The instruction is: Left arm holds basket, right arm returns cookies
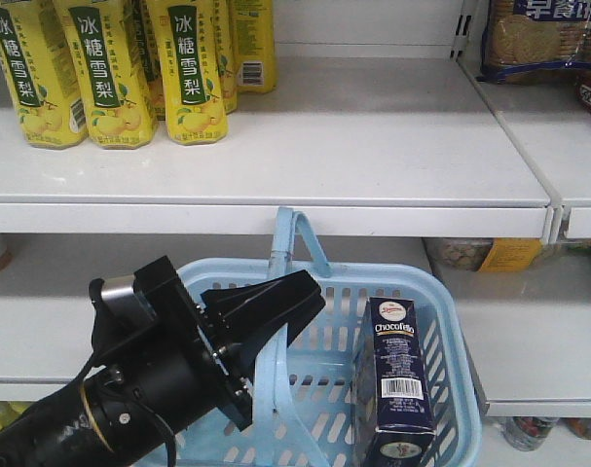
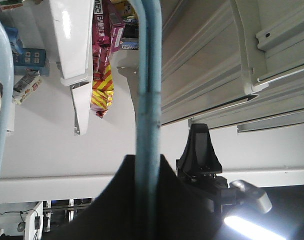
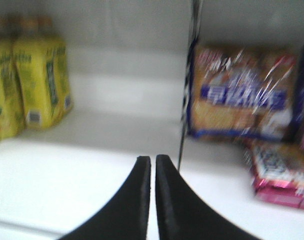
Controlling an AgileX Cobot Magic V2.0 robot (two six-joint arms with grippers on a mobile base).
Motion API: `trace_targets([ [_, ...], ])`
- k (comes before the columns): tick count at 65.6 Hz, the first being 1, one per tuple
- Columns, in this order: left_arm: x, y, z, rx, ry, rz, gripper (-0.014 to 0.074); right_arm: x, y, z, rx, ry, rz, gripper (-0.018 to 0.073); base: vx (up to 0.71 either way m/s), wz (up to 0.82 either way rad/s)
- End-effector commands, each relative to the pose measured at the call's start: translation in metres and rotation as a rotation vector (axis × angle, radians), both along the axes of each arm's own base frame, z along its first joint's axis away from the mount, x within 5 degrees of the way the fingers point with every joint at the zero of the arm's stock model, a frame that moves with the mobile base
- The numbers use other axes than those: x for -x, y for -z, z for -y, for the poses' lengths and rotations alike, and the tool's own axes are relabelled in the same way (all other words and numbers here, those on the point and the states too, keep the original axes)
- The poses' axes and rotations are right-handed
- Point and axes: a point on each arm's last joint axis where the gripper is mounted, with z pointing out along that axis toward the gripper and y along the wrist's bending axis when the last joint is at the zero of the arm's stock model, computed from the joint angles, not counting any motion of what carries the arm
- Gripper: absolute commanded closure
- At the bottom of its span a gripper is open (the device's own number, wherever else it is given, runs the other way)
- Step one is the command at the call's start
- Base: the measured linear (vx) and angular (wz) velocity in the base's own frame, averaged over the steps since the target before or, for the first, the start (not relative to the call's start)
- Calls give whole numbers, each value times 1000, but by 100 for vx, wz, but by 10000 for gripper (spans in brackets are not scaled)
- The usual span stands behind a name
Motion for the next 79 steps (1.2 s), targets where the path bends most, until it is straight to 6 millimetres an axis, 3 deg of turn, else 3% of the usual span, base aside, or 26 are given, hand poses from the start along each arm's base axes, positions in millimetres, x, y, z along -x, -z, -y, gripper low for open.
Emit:
trace_targets([
  [1, 0, -29, -6, 168, -29, 106, 596, -7, -6, -7, -16, -30, -67, 557, 0, 0],
  [12, 0, -29, -6, 168, -29, 106, 596, -10, 14, -14, -50, -58, -325, 477, 0, 0],
  [32, 0, -29, -6, 168, -29, 106, 596, 5, 36, -16, -45, -79, -624, 92, 0, 0],
  [42, 0, -29, -6, 168, -29, 106, 596, 13, 43, -16, -72, -72, -743, -50, 0, 0],
  [61, 0, -29, -6, 168, -29, 106, 596, 24, 51, -20, -110, -97, -914, -58, 0, 0],
  [79, 0, -29, -6, 168, -29, 106, 596, 20, 53, -28, -186, -123, -965, -45, 0, 0],
])
